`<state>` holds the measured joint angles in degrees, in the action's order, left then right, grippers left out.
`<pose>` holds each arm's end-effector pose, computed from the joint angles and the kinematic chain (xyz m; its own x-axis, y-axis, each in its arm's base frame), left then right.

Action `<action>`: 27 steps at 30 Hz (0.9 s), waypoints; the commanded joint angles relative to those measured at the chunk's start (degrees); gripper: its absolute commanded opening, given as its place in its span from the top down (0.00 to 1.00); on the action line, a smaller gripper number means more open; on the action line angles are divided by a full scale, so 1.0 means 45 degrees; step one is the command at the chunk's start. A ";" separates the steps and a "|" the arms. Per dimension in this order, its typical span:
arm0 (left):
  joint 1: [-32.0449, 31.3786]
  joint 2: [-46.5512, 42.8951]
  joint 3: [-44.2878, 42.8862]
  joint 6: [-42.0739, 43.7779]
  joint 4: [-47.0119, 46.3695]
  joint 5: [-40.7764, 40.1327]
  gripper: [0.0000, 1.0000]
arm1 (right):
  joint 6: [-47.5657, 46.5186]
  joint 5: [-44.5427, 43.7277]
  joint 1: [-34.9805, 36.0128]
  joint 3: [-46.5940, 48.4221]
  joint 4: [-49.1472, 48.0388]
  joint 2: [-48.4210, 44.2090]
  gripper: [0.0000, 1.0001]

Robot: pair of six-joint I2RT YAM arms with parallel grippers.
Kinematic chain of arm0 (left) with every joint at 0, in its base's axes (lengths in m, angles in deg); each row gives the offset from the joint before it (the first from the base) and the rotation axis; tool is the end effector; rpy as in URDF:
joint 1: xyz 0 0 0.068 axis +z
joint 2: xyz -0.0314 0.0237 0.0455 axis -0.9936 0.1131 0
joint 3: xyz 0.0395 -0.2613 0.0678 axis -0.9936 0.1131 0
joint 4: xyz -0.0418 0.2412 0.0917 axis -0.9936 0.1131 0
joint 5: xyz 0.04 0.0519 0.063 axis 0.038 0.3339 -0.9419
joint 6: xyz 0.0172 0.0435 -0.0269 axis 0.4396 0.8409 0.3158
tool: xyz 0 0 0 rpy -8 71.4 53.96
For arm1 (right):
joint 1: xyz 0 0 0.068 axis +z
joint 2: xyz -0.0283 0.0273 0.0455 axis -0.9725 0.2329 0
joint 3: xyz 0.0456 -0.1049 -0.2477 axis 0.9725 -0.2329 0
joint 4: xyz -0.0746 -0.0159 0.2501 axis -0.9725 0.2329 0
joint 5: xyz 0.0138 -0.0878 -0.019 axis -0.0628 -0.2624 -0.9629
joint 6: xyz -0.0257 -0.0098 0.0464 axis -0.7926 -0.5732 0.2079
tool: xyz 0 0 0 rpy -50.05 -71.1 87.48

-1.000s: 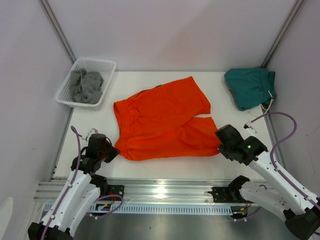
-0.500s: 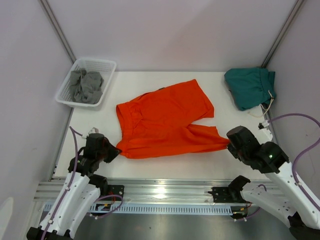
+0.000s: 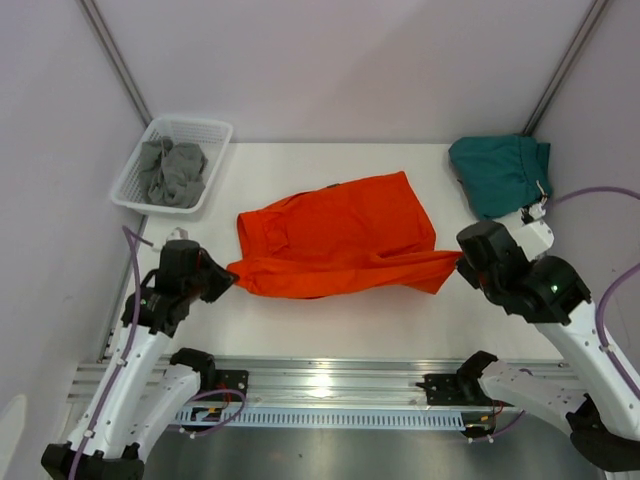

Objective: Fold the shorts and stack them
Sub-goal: Fold the shorts

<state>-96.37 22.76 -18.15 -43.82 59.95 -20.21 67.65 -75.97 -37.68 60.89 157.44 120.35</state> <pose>0.1269 -0.0288 0.2698 -0.5865 -0.6901 -0.4240 -0.4221 0.7072 -0.5672 0.1016 0.0548 0.3914 -0.4023 0.6606 -0.6339 0.5204 0.7346 0.4353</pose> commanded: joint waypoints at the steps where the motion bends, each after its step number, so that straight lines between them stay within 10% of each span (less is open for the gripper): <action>1: -0.0032 0.1218 -0.1986 0.0315 0.0531 -0.0652 0.99 | -0.1146 -0.1465 -0.0215 0.1212 0.0236 0.0607 1.00; 15: 0.1236 0.3703 -0.2658 0.0042 -0.0580 0.0692 1.00 | -0.5659 0.2146 -0.4919 0.2638 -0.3983 0.4025 1.00; 27: 0.2272 0.5792 -0.3418 -0.0133 -0.1518 0.1554 0.99 | -0.7397 0.3416 -0.5664 0.5275 -0.5643 0.7365 1.00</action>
<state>-87.67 47.02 -30.36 -44.32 54.44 -13.47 38.30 -60.04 -61.75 80.82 136.74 151.19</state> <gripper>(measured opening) 0.025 0.007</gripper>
